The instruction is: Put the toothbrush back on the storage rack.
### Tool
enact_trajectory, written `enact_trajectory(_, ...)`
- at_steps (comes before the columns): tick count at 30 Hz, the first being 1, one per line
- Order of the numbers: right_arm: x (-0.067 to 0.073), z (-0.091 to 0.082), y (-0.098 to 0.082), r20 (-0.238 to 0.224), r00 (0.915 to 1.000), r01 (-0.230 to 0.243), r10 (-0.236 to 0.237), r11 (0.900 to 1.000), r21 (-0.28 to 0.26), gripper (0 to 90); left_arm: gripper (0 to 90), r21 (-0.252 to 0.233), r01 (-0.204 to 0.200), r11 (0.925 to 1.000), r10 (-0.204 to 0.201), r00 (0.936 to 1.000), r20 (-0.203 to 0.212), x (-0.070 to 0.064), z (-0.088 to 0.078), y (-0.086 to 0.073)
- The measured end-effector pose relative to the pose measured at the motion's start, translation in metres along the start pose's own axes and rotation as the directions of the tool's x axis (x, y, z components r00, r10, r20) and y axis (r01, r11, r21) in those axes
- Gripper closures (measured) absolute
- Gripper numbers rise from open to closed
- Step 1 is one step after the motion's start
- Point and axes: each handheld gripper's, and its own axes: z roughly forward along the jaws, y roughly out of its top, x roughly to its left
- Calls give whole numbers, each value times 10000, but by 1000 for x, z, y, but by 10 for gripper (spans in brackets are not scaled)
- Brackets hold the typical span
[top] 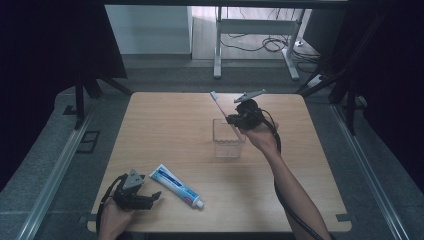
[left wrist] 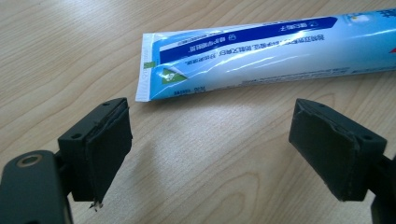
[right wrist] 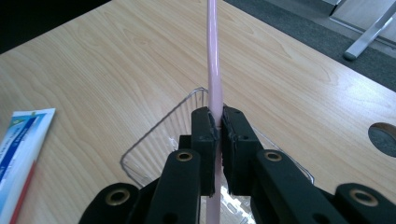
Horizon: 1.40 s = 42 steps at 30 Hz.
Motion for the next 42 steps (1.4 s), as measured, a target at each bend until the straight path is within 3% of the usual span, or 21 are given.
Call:
enact_trajectory(24, -1, 31, -23, 131, 9992, 369, -382, 9955, 871, 838, 134, 300, -307, 9991, 302, 9994, 174, -2, 3, 1)
enact_trajectory(42, 0, 47, -32, -22, 9994, 357, -357, 9902, 1352, 834, 134, 313, -323, 9990, 318, 9993, 176, -3, 3, 0)
